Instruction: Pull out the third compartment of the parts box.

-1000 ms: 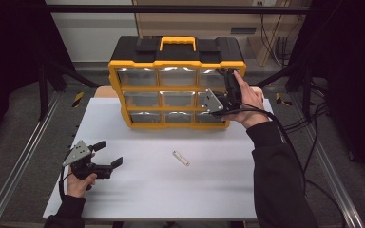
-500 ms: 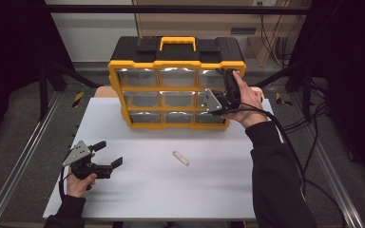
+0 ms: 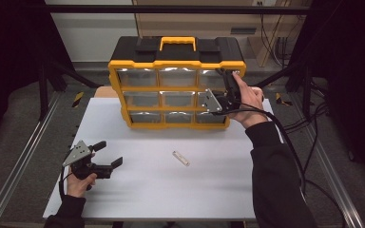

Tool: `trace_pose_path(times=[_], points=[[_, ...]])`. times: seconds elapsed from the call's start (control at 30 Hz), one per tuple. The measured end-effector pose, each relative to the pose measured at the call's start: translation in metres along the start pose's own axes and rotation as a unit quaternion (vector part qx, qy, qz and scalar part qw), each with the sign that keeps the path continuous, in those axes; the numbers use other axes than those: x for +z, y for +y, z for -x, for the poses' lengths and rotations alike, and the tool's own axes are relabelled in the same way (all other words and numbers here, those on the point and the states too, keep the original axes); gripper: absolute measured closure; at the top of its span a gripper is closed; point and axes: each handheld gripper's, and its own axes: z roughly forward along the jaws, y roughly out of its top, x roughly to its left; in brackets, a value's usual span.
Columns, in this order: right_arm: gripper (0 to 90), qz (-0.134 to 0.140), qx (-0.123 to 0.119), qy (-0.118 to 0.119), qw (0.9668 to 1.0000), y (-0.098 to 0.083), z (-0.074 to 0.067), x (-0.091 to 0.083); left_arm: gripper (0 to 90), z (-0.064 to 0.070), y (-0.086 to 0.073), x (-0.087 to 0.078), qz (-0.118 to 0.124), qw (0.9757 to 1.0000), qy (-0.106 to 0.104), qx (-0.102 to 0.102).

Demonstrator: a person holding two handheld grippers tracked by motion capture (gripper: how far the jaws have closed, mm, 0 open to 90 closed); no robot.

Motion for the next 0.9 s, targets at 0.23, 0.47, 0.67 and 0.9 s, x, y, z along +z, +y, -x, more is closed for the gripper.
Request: trace_pose_path(times=[0.23, 0.47, 0.67, 0.9], points=[[25.7, 0.002, -0.008, -0.011, 0.9999, -0.0012, 0.0009, -0.0016, 3.0, 0.0, -0.0001, 0.0001, 0.0, 1.0, 0.001, 0.0], [32.5, 0.002, -0.011, -0.018, 0.9998, -0.0016, 0.0022, -0.003, 3.0, 0.0, -0.0001, 0.0002, 0.0, 1.0, 0.0, 0.0], [36.4, 0.001, -0.015, -0.023, 0.9996, -0.0015, 0.0027, -0.0036, 3.1, 0.0001, -0.0001, 0.0003, -0.001, 1.0, 0.0, 0.001], [41.1, 0.002, -0.017, -0.028, 0.9994, -0.0014, 0.0034, -0.0038, 3.2, 0.0001, -0.0001, 0.0002, 0.0, 1.0, 0.0, 0.001]])
